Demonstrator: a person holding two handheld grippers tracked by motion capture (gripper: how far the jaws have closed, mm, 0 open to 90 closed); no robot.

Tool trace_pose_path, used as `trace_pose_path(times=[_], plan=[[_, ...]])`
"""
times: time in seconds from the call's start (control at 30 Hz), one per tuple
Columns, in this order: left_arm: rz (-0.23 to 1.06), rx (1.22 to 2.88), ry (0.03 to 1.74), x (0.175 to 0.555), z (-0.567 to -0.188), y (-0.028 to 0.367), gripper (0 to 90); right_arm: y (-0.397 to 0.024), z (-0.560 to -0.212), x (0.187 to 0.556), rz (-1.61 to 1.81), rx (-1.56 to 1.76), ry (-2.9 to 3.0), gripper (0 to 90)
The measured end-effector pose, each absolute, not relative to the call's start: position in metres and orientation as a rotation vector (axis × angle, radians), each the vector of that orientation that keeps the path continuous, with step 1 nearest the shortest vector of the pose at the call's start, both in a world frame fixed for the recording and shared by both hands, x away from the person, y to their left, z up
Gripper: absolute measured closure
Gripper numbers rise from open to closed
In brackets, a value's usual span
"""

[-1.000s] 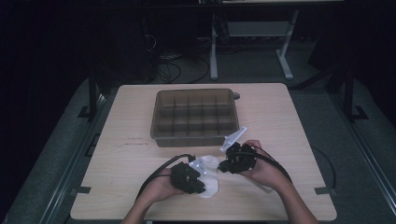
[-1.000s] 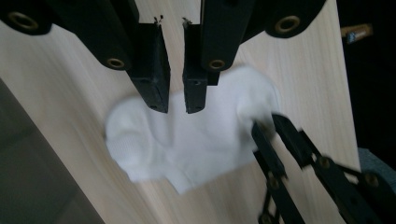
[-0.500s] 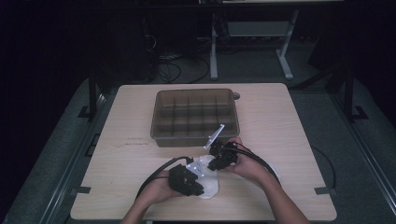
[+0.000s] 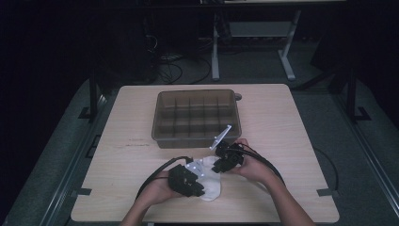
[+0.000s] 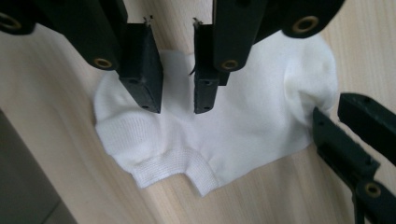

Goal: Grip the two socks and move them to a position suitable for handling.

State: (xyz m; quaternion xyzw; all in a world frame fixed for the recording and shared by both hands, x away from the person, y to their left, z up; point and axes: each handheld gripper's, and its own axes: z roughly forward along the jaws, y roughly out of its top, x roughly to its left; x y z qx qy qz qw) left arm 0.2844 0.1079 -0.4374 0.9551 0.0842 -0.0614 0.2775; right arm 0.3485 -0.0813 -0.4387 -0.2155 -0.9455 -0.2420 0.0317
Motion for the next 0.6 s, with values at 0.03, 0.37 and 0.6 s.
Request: trace_pose_path(times=[0.03,0.37,0.6], plan=[[-0.161,2.56,0.228,0.285,-0.436,0.109,75.5,-0.083,-0.437,0.348,-0.747,-0.673,-2.909,70.5],[-0.114,2.557,0.28,0.287,-0.427,0.123,70.6,-0.104,-0.421,0.341,-0.784,-0.705,-2.885,60.8],[-0.1,2.553,0.308,0.288,-0.426,0.129,69.0,-0.124,-0.413,0.336,-0.785,-0.753,-2.888,58.6]])
